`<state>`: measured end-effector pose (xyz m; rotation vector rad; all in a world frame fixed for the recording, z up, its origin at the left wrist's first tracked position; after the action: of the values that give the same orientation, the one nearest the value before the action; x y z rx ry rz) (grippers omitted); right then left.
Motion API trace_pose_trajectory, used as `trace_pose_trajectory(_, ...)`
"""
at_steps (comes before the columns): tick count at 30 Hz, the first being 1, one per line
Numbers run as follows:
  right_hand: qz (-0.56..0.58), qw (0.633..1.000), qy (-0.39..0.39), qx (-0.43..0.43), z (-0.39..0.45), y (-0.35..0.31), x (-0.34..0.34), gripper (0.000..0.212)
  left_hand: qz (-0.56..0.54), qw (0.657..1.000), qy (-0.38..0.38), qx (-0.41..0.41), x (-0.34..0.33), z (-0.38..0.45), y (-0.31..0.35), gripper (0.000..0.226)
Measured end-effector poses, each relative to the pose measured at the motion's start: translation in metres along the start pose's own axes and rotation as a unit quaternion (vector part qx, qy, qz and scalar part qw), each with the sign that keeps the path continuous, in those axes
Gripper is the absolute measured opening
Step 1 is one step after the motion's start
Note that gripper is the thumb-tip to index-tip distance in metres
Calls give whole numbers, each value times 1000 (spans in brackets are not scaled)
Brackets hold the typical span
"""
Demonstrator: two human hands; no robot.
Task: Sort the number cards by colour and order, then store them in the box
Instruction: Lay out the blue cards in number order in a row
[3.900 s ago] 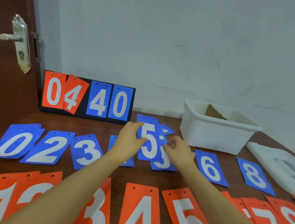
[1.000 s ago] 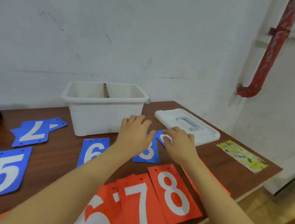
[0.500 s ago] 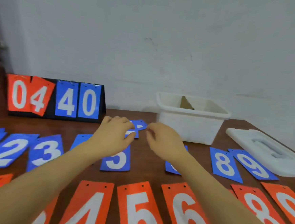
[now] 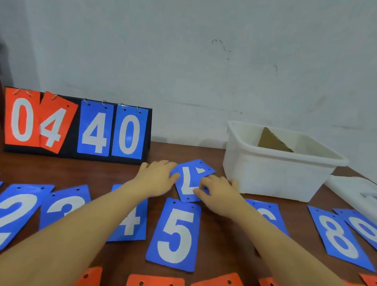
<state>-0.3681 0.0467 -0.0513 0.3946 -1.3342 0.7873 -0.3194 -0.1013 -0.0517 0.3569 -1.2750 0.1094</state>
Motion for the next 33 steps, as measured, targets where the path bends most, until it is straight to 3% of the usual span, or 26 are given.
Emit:
trace_pose_trajectory(4, -36, 994, 75, -71, 1, 5, 8, 45, -41, 998, -37, 41, -20, 21, -1, 55)
trace_pose_trajectory(7, -23, 986, 26, -163, 8, 12, -5, 80, -59, 997, -23, 48, -28, 33, 0, 57)
trace_pose_trajectory(11, 61, 969, -33, -235, 15, 18, -14, 86, -54, 997, 1, 54, -30, 37, -4, 52)
trace_pose_trajectory(13, 104, 964, -6, -243, 14, 18, -10, 74, -69, 996, 20, 51, -28, 37, -5, 49)
trace_pose_trajectory(16, 111, 973, 120, -163, 7, 11, 20, 30, -87, 993, 36, 66, -24, 37, -10, 48)
trace_pose_trajectory(18, 149, 964, 185, -121, -1, 12, 41, 18, -60, 996, 31, 54, -25, 39, -5, 49)
trace_pose_trajectory(20, 156, 960, 204, -108, -6, 14, 54, 16, -40, 998, 30, 44, -25, 41, 4, 53)
trace_pose_trajectory(25, 181, 954, 200, -129, -15, 22, 61, 27, -114, 990, 33, 80, -22, 47, 18, 60)
trace_pose_trajectory(29, 202, 951, 180, -148, -25, 29, 55, 30, -36, 991, 14, 130, -22, 38, 7, 55)
trace_pose_trajectory(33, 204, 950, 172, -159, -27, 34, 55, 25, -49, 996, -31, 64, -26, 29, 16, 56)
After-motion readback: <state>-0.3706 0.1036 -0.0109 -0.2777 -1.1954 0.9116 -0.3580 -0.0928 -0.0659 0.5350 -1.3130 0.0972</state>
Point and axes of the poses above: each hand's wrist, its own z-axis towards the middle knuckle, its own x-axis out of the back of the hand, y = z × x, the point moved 9 cm from there along z, towards the middle knuckle, and after that the axes turned 6 degrees about y, right-handed, at the moved point
